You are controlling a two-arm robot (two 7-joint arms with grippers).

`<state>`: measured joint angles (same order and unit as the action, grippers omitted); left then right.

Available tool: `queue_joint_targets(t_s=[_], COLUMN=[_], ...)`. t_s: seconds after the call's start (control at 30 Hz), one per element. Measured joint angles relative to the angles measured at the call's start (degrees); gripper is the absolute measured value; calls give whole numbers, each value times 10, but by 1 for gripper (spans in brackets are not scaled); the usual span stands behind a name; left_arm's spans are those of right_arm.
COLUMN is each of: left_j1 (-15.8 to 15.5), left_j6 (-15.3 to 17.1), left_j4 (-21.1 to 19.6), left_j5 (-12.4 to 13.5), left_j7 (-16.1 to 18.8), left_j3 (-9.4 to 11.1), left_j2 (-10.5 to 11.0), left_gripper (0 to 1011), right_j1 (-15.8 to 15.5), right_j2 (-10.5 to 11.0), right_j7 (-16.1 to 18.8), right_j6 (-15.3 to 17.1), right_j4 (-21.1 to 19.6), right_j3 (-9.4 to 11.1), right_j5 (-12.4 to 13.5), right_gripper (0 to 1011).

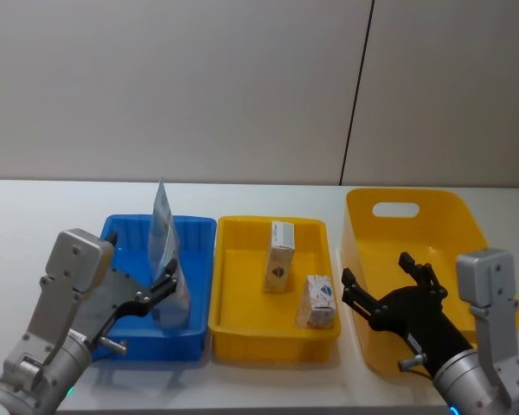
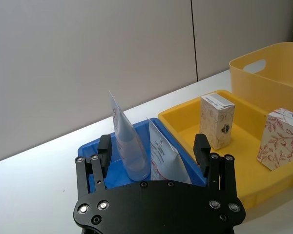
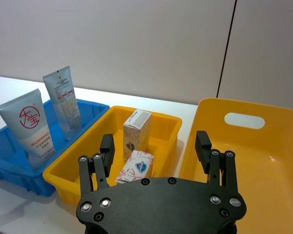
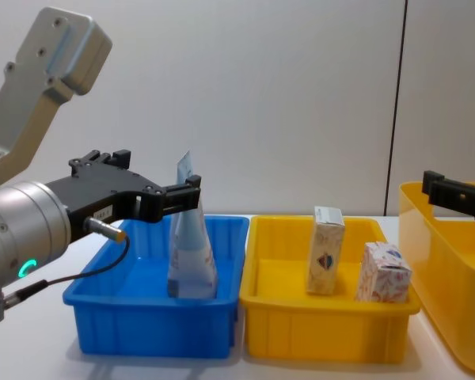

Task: Bimanual collaborative sorting of washing and personal care products

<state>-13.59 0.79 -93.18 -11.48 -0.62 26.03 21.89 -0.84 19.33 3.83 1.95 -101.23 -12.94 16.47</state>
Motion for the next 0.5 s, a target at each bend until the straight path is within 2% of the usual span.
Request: queue_joint_targets(t_s=[0.5], left_j1=[0], left_j6=[0], left_j4=[0], left_j5=[0], left_j7=[0], left_j3=[0], left_j2=[0], left_gripper=[1001], right_j1=[0], right_j2=[0], right_j7=[0], right_j6=[0], right_j4=[0], right_j3=[0], right_j5=[0], right_gripper=[1003])
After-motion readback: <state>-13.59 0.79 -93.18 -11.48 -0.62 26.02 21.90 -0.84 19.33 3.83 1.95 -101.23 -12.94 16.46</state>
